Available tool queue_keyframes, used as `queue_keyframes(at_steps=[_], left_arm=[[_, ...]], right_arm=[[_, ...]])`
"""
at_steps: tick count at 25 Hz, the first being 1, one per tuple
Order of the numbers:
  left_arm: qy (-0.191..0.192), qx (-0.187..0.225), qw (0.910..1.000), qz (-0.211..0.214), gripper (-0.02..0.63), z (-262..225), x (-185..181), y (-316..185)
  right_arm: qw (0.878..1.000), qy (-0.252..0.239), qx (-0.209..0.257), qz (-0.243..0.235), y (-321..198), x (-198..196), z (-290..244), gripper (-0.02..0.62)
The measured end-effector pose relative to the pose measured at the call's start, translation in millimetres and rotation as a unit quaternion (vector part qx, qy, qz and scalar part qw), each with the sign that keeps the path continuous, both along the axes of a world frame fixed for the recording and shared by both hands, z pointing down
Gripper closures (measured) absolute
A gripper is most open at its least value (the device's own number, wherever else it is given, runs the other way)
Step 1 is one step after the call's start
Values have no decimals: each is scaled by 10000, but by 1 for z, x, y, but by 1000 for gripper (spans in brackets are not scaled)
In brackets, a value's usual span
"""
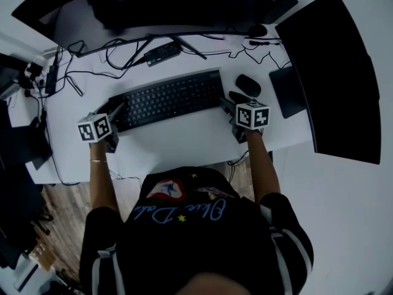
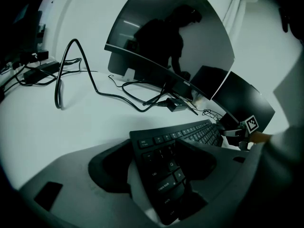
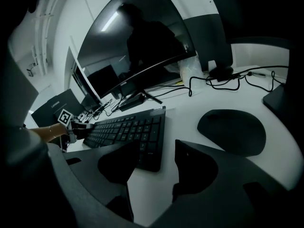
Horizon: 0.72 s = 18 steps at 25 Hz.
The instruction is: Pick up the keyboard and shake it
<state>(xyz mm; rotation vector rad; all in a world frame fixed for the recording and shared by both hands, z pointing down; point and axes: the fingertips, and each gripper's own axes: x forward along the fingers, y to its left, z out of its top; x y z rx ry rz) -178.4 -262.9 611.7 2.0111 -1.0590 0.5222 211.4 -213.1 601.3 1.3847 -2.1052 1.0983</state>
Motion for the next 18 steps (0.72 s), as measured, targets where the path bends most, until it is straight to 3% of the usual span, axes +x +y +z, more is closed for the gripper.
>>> queue_keyframes(at_steps=[8, 14, 18], left_arm=[[-27, 32, 10000, -36, 337, 0, 1, -1], [-73, 61, 9999, -41, 337, 0, 2, -1], [-106, 67, 9999, -19, 337, 1, 3, 0]], right_arm=[[9987, -198, -292, -362, -2, -12, 6, 387], [9958, -6, -459, -789, 0, -22, 8, 387], [9971, -63, -469, -594, -4, -21, 7, 389]])
